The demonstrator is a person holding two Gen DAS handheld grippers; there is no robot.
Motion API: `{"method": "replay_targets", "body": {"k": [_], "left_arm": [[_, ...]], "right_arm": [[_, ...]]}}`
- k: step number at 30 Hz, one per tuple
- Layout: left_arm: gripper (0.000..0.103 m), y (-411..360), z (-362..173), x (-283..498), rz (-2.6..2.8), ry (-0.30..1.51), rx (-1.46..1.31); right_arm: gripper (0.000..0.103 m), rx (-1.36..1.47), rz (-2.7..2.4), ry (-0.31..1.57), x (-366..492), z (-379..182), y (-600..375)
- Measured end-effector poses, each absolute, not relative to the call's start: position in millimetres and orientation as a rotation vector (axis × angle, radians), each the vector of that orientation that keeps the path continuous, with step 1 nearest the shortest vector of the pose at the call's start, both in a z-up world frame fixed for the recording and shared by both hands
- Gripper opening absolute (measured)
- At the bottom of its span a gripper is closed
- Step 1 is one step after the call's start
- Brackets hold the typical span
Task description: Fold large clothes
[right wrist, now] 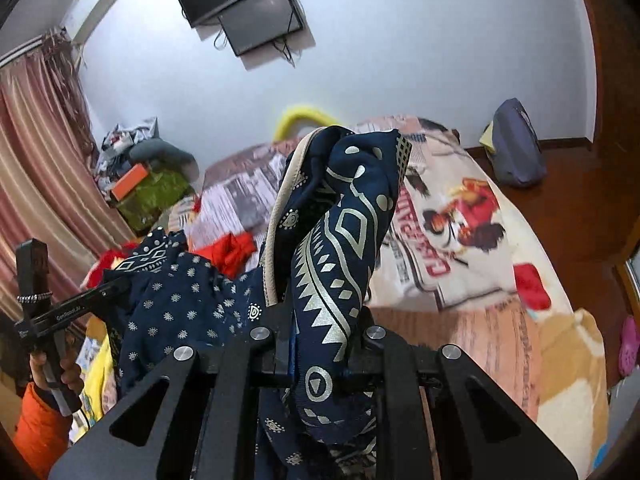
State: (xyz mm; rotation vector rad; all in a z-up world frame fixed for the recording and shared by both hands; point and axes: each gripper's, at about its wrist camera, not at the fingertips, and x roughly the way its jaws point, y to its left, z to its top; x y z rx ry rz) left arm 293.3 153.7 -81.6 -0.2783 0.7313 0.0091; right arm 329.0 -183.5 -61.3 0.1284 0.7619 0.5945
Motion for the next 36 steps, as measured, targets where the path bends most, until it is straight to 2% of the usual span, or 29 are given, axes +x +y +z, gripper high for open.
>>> {"method": "replay_targets", "body": {"k": [5, 17, 23, 24, 26, 28, 36], "left_arm": [[0.012, 177.8, -93.0, 322.9, 0.055, 0.733, -0.265], [0.013, 209.7, -200.0, 416.4, 0.192, 0.949, -0.174], [0.023, 222.4, -224.5, 417.1, 0.179, 0.995, -0.197], [0.027, 223.8, -226.3, 416.0, 0.183, 1.0, -0.208], [0.03, 226.5, -229.4, 411.4, 0.19, 1.015, -0.24], [0.032, 224.7, -230.6, 405.5, 0.188, 1.051, -0.252], [0.036, 203.2, -195.7, 363.1, 0.177, 1.038, -0.215]], "right_arm": [[0.013, 0.143, 0.556, 0.766, 364.8, -77.7, -180.5], [0.013, 0.017, 0.443, 0.918, 462.2, -166.1, -154.2], [0.015, 0.015, 0.422, 0.998, 473.3, -200.8, -162.4], [0.016, 0.018, 0.417, 0.997, 471.2, -202.9, -162.8], [0.029, 0.036, 0.37, 0.985, 465.3, -204.2, -165.2], [0.035, 0.061, 0.306, 0.997, 460.3, -205.3, -168.4], [0.04, 0.055, 0.283, 1.045, 422.1, -174.0, -179.3]]}}
